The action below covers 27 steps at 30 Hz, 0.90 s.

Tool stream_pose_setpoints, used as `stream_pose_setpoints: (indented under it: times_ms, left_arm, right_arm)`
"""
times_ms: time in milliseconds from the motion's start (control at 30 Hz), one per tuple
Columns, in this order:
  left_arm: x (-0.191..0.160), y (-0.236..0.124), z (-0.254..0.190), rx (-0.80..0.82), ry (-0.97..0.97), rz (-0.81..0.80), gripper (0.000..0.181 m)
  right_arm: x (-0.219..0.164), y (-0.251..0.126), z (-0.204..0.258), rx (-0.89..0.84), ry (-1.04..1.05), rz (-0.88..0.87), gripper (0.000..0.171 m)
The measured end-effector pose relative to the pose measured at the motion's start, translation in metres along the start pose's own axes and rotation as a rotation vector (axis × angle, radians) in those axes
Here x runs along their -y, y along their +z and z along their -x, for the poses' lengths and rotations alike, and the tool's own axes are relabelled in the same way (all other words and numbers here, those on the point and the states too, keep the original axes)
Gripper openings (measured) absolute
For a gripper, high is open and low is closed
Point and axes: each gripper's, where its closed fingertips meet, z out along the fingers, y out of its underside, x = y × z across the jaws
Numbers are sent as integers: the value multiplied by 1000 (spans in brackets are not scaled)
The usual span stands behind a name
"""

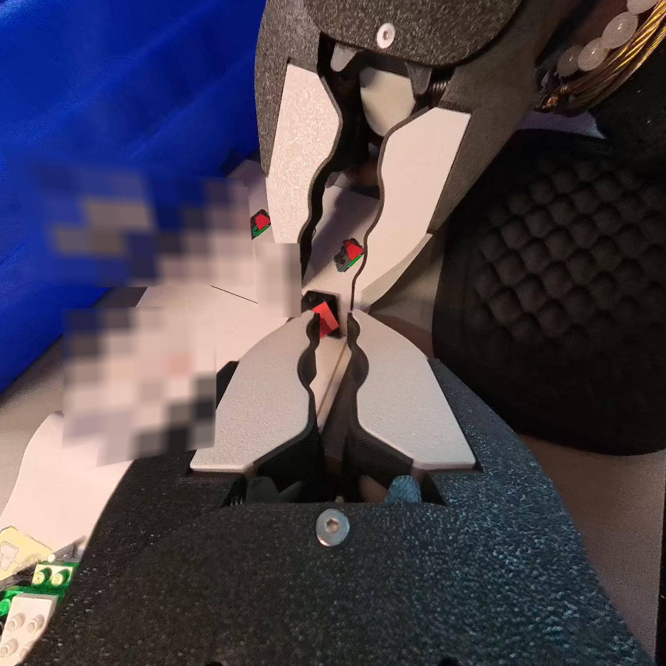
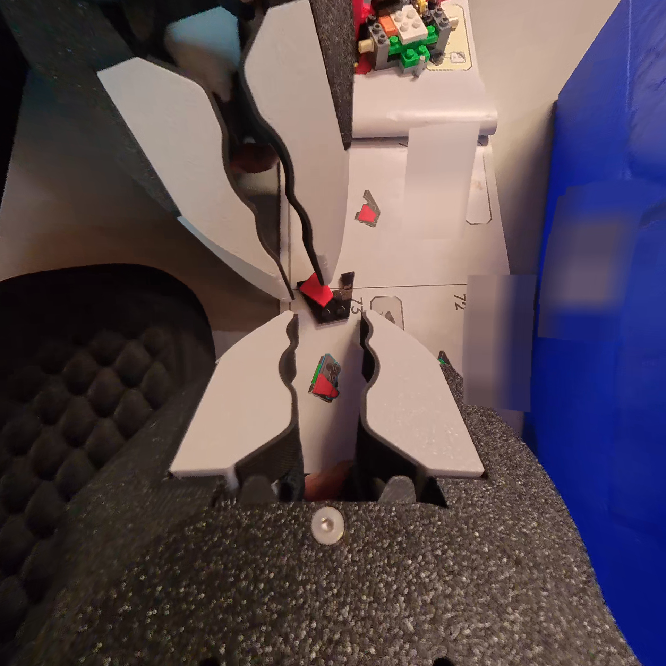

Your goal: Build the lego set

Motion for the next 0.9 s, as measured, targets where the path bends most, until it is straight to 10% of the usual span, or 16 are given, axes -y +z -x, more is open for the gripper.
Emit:
stream_pose_setpoints:
  times_ms: [900]
  left_arm:
    - [-7,-2,1,-92,341,292,7]
  right_arm:
    - [3,3,-3,71,5,-70,19]
